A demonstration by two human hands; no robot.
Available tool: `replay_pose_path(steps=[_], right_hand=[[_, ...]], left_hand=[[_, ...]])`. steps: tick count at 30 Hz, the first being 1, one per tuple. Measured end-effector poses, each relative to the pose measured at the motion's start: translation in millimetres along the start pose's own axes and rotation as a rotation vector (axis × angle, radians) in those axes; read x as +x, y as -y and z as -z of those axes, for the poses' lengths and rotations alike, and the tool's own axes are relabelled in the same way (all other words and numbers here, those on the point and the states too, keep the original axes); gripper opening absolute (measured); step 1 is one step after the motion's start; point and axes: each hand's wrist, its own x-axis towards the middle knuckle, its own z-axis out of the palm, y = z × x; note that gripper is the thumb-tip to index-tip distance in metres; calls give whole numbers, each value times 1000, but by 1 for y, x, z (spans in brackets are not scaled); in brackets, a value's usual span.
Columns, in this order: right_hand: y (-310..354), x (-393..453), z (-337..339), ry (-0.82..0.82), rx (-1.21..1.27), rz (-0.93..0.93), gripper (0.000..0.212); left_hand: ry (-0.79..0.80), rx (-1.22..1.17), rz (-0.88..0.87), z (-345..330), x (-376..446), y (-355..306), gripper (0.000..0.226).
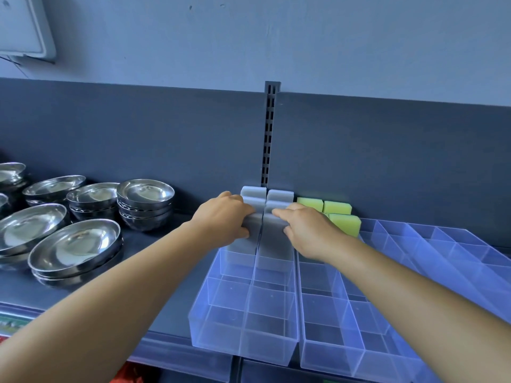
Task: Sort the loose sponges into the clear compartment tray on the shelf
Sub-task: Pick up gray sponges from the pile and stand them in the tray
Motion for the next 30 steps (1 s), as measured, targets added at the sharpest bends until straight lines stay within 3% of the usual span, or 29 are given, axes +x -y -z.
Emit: replay_pose_path(steps=[4, 8, 16, 30], right_hand=[[1, -8, 7, 39, -22, -5, 35], [-3, -27, 19, 8, -40, 2, 61], [-48, -76, 40, -39, -98, -148, 75], [-204, -198, 77, -67, -104, -371, 69]], left_hand=[[9, 69, -31, 3, -1, -3, 40], [-37, 58, -64, 11, -7, -17, 60], [-88, 28, -244, 26, -1, -93, 59], [-48, -33, -476, 18, 38, -282, 65]])
